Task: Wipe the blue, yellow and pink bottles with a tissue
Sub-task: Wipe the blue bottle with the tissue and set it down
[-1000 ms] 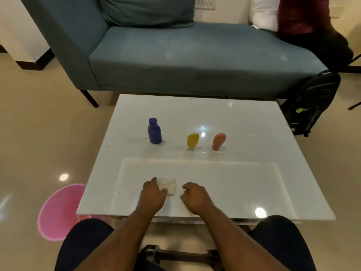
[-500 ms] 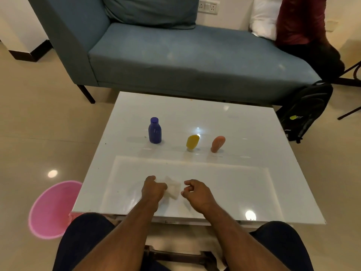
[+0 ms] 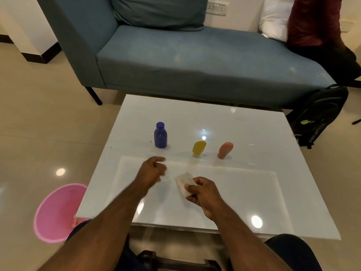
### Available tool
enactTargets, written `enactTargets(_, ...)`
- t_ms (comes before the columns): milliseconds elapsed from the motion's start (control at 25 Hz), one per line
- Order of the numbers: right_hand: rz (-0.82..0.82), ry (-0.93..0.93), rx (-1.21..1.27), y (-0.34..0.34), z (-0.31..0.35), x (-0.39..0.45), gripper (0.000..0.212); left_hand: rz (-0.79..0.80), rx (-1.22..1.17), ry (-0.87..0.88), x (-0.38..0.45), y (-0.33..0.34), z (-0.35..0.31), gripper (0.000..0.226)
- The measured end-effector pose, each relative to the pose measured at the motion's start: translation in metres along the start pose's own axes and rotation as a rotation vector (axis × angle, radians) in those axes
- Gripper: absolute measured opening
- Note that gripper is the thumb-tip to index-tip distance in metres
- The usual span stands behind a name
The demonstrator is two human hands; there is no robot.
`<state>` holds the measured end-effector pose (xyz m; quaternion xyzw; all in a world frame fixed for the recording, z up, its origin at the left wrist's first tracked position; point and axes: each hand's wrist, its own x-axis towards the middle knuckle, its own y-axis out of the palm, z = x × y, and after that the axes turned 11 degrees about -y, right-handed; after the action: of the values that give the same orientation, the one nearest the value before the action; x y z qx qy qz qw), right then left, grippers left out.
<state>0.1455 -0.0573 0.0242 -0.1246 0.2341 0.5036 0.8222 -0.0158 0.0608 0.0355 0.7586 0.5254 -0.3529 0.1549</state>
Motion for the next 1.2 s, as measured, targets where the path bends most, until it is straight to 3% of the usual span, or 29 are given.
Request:
enactTargets(120,-0.011,0.026,0.110,-0.006,0.000,0.004,0.038,-0.290,0.112,0.135,0.021,-0.016,-0.031,0.054)
enactTargets(240,0.045,0.034,0.137,-0.011,-0.002,0.002,0.049,-0.247,0.252,0.202,0.039,-0.020,-0.064,0.075)
enactTargets(320,0.052,0.044,0.136,-0.013,-0.002,0.002,0.047,-0.196,0.333,0.246,0.050,-0.020,-0.084,0.076)
enactTargets(520,0.042,0.085,0.195,-0.016,0.002,0.000,0.038,-0.150,0.476,0.291,0.067,-0.017,-0.101,0.046)
enactTargets(680,0.003,0.070,0.156,-0.013,0.013,-0.005,0.033,-0.113,0.206,0.269,0.050,-0.021,-0.100,0.033)
enactTargets(800,-0.049,0.011,0.154,-0.011,0.022,-0.018,0.037,0.038,-0.188,0.120,0.012,-0.019,-0.078,0.031)
enactTargets(920,-0.069,-0.116,0.156,-0.009,0.025,-0.043,0.029,0.132,-0.398,-0.019,-0.030,-0.005,-0.035,0.028)
enactTargets(1080,-0.069,-0.191,0.105,-0.003,0.015,-0.081,0.027,0.217,-0.508,-0.196,-0.070,0.015,0.003,0.045)
enactTargets(1200,-0.061,-0.209,0.118,0.000,0.009,-0.104,0.030,0.272,-0.546,-0.209,-0.095,0.023,0.021,0.049)
